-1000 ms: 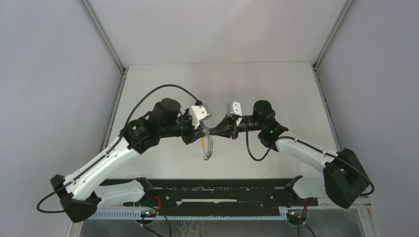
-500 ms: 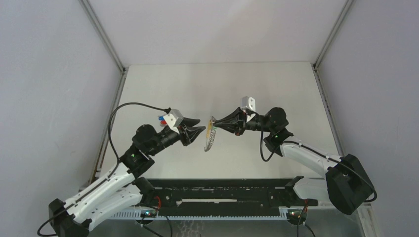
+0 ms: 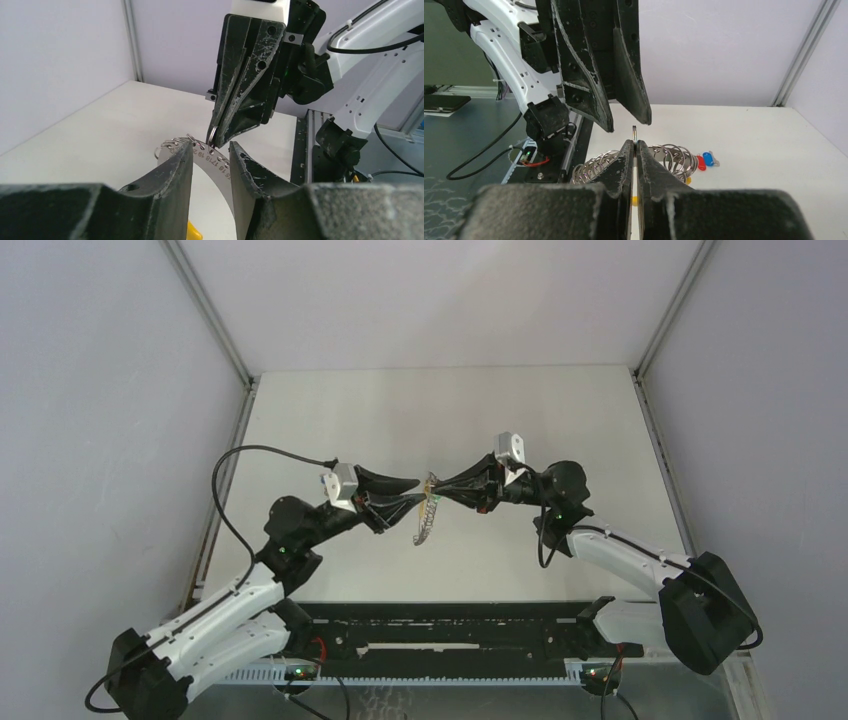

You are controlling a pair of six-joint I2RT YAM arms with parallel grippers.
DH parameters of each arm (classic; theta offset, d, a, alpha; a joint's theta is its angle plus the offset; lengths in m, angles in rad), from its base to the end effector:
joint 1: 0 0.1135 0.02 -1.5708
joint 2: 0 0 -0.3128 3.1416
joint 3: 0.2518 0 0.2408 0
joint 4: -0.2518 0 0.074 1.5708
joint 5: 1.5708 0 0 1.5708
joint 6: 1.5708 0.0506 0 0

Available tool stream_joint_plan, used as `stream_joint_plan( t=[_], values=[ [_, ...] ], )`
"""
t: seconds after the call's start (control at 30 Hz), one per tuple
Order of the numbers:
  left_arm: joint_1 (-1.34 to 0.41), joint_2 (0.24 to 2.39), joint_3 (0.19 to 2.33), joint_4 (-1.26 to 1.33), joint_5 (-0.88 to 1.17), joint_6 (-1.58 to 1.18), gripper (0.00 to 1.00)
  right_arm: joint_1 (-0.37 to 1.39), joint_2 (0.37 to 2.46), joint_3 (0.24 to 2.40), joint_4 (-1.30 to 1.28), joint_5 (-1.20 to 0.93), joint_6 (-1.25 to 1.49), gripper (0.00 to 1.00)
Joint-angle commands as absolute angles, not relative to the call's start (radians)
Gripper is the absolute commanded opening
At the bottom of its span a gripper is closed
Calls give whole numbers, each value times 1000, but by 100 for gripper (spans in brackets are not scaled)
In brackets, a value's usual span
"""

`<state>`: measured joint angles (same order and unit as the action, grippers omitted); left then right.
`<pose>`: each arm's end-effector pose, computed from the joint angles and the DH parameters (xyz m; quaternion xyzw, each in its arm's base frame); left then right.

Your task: Put the keys on the keyring

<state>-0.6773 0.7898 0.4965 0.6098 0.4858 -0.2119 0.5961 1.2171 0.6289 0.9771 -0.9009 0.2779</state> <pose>0.1046 -0.1144 0.3626 0.3209 0.5093 -0.4655 0.6488 0.1734 0.1656 0.3674 -0.4364 0.4380 0.5362 0.5747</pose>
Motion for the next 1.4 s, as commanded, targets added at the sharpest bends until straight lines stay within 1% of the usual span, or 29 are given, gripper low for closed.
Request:
stream_joint_plan(
  t=[0.0,0.13,0.43,0.6,0.93,1.23,1.3,1.37],
  values=[
    [-667,806,494,688,544,-221,36,599,1204,631,1091,-906,342,0],
    [-657,814,499,689,556,-218,35,600,1203,630,1107,-910,357,0],
    [-652,852,526,710,631,-236,24,607,1219,630,1148,-921,381,0],
    [-652,853,529,724,643,-240,21,613,1228,631,1159,-924,384,0],
    [-652,863,544,738,684,-240,12,617,1247,635,1186,-958,405,0],
    [-652,848,543,741,692,-233,11,619,1260,648,1187,-1006,420,0],
    [-652,851,547,741,703,-232,8,620,1264,653,1187,-1014,425,0],
    [-652,858,552,737,714,-234,2,620,1266,658,1186,-1019,426,0]
  ],
)
